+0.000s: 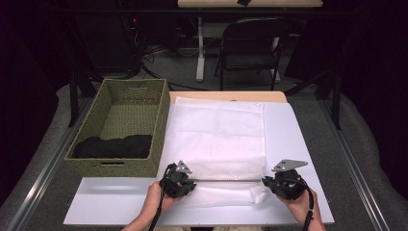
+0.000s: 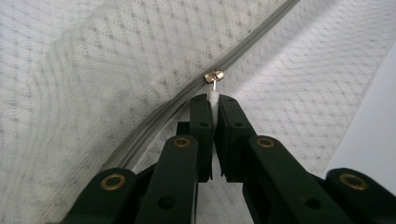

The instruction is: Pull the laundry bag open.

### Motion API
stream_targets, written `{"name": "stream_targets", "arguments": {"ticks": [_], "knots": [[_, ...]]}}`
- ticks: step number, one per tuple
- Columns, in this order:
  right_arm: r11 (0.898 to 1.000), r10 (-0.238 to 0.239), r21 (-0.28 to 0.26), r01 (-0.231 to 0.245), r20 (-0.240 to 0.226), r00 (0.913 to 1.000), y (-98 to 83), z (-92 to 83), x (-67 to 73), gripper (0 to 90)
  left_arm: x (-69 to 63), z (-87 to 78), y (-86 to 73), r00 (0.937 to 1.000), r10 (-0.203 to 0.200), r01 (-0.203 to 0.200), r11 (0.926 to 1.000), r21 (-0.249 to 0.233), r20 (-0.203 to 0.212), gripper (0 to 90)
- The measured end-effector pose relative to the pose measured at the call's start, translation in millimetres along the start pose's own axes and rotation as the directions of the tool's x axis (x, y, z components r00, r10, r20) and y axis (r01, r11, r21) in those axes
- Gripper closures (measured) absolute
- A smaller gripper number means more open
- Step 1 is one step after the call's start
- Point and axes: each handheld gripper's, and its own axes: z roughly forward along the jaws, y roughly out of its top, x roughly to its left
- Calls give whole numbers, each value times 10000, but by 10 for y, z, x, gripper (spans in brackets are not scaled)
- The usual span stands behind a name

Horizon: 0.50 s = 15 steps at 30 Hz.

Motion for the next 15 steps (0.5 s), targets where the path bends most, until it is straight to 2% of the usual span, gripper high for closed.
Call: {"name": "stream_targets", "arguments": {"ticks": [3, 4, 8, 9, 15], "knots": [[10000, -32, 19, 32, 32, 10000, 2, 2, -2, 860, 18, -17, -14, 10000, 3, -3, 10000, 23, -43, 860], [10000, -32, 28, 32, -20, 10000, 1, 2, -3, 860, 26, -22, -21, 9999, -93, 94, 10000, -13, 66, 860], [10000, -12, 39, 12, 18, 10000, 3, 3, -3, 860, 35, -42, -43, 9998, -83, 84, 10000, 26, -156, 861], [10000, -9, 58, 9, 29, 10000, 2, 5, -5, 860, 44, -48, -47, 9999, -84, 85, 10000, 44, -87, 861], [10000, -20, 32, 20, 35, 10000, 0, 12, -9, 860, 68, -84, -90, 9996, -123, 125, 9999, 59, -260, 861]]}}
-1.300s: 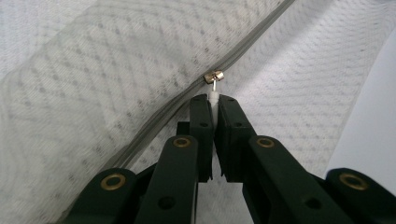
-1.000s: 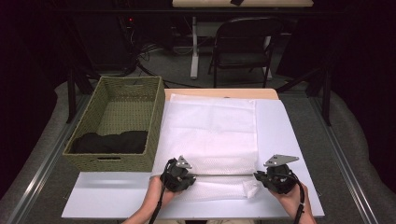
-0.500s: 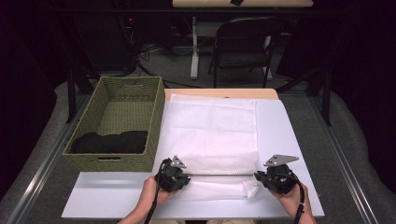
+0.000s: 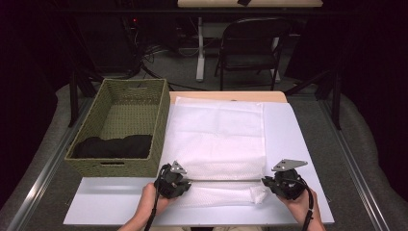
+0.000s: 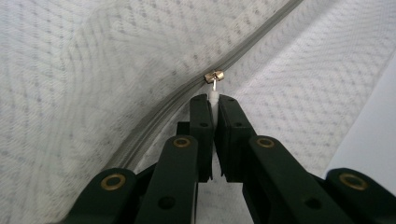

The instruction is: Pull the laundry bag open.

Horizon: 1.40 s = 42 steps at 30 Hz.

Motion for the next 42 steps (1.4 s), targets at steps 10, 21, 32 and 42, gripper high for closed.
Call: {"name": "stream_targets", "arguments": {"ticks": [10, 21, 32, 42], "knots": [[9999, 119, 48, -119, -6, 9999, 0, -1, 0, 860, 61, -91, -88, 9996, -93, 96, 9999, 117, -273, 861], [10000, 88, 24, -88, 22, 10000, -2, -4, -16, 860, 135, -178, -196, 9993, -81, 85, 9999, 107, -378, 861], [9999, 154, 5, -154, 101, 9998, -2, -11, -12, 860, 247, -291, -316, 9966, -551, 561, 9983, 136, -618, 861], [9997, 222, -89, -221, 126, 9997, -2, -20, -24, 859, 348, -437, -464, 9917, -901, 916, 9957, 118, -918, 860]]}}
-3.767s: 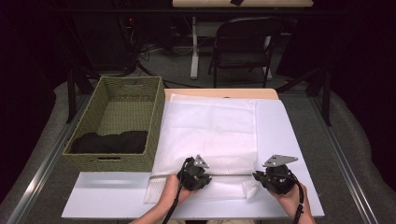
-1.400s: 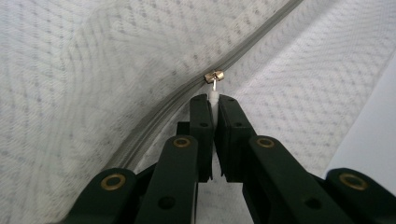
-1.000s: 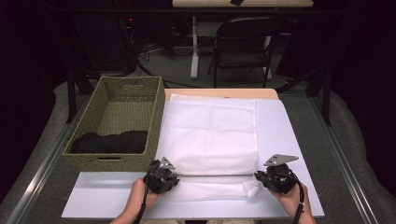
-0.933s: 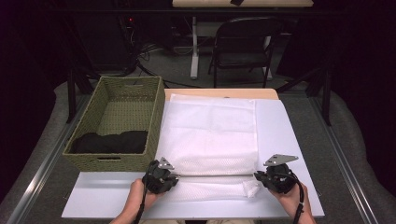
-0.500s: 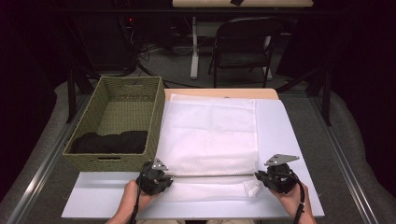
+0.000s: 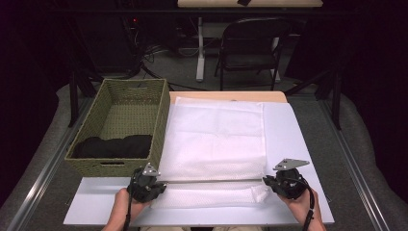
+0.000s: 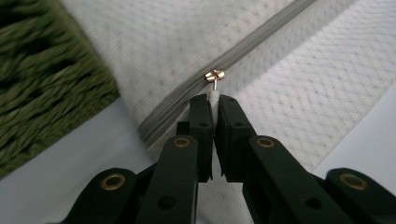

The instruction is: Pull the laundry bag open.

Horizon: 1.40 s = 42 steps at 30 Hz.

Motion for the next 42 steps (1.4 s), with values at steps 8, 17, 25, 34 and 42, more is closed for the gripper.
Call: {"name": "stream_targets", "arguments": {"ticks": [8, 17, 25, 34, 42], "knots": [[9998, 182, 33, -182, 53, 9998, -4, -16, -31, 859, 123, -61, -104, 9991, -281, 288, 9994, 215, -333, 862], [9978, 661, 30, -661, 65, 9978, -15, -17, -89, 861, 224, -93, -132, 9974, -384, 406, 9986, 345, -615, 862], [9974, 678, 262, -679, 28, 9977, -28, 11, -111, 854, 154, -75, -102, 9990, -208, 227, 9984, 509, -391, 818], [9966, 727, 396, -719, -195, 9972, -52, 43, -125, 766, 4, -79, -48, 9995, 285, -281, 9991, 325, -103, 724], [9977, 455, 513, -452, -43, 9990, -37, 2, -103, 384, -77, -62, -23, 9963, 772, -783, 9966, 272, 374, 605]]}}
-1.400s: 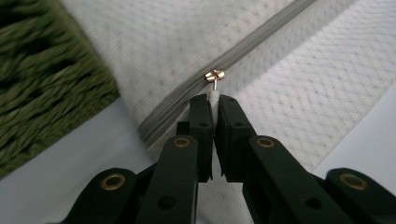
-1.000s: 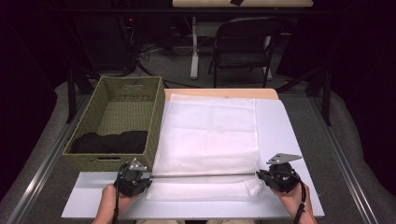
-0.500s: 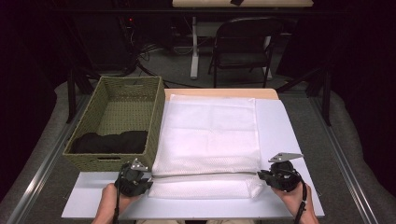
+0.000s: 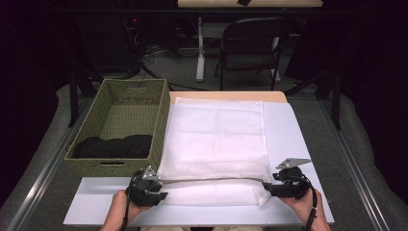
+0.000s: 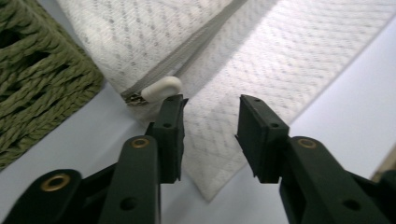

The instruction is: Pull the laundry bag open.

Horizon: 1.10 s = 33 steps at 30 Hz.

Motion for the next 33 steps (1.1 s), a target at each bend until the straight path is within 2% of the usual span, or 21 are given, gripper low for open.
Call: {"name": "stream_targets", "arguments": {"ticks": [1, 3, 4, 5, 7, 8, 11, 15, 17, 18, 20, 23, 26, 29, 31, 32, 33], "knots": [[10000, 16, -32, -16, -15, 10000, 3, -18, 4, 324, 0, -17, 2, 10000, 56, -56, 10000, 42, 21, 557], [9998, -98, -170, 96, -81, 9999, 4, -60, 5, 260, -10, -61, 12, 9994, 126, -128, 9999, 68, 329, 464], [9993, -210, -306, 209, -46, 9998, 6, -85, 8, 229, -29, -90, 17, 9994, 176, -175, 9998, -28, 287, 418], [9993, -147, -359, 145, -41, 9999, 9, -106, 18, 210, -46, -119, 22, 9989, 237, -234, 9997, -83, 412, 398], [9988, -178, -464, 174, -73, 9998, 13, -122, 33, 146, -85, -170, 24, 9993, 304, -299, 9993, -241, 207, 330], [9985, -204, -508, 198, -122, 9997, 14, -122, 41, 146, -86, -197, 24, 9993, 338, -332, 9990, -293, 175, 301], [9978, -294, -600, 279, -248, 9993, 26, -116, 75, 111, -55, -285, 6, 9996, 223, -217, 9989, -419, 151, 187], [9970, -545, -553, 540, -85, 9985, 56, -95, 173, 95, 28, -381, -79, 9995, -326, 326, 9980, -537, 13, 47], [9928, -870, -806, 881, 167, 9961, 77, -102, 250, 98, 49, -426, -120, 9986, -529, 523, 9961, -708, -63, 34], [9906, -1071, -838, 1079, 142, 9941, 104, -92, 288, 92, 54, -442, -131, 9986, -507, 494, 9963, -697, -172, 28], [9899, -1248, -658, 1254, 135, 9921, 144, -63, 350, 75, 72, -474, -169, 9981, -511, 484, 9956, -797, -330, 17], [9872, -1526, -470, 1524, -6, 9883, 206, -24, 445, 57, 135, -497, -219, 9961, -736, 690, 9934, -916, -483, 4], [9845, -1716, -384, 1711, -121, 9851, 280, 15, 519, 44, 167, -505, -237, 9930, -641, 554, 9946, -879, -989, 4], [9810, -1932, -208, 1928, -222, 9809, 373, 73, 578, 33, 190, -510, -266, 9926, -497, 386, 9942, -1002, -1111, 4], [9775, -2109, -126, 2106, -263, 9772, 440, 110, 608, 32, 196, -497, -276, 9904, -498, 371, 9943, -996, -1288, 4], [9757, -2189, -88, 2188, -333, 9752, 486, 132, 628, 33, 213, -494, -280, 9910, -377, 263, 9957, -887, -1287, 4], [9730, -2308, -98, 2306, -361, 9723, 535, 156, 653, 35, 216, -475, -288, 9887, -388, 264, 9959, -868, -1448, 4]]}}
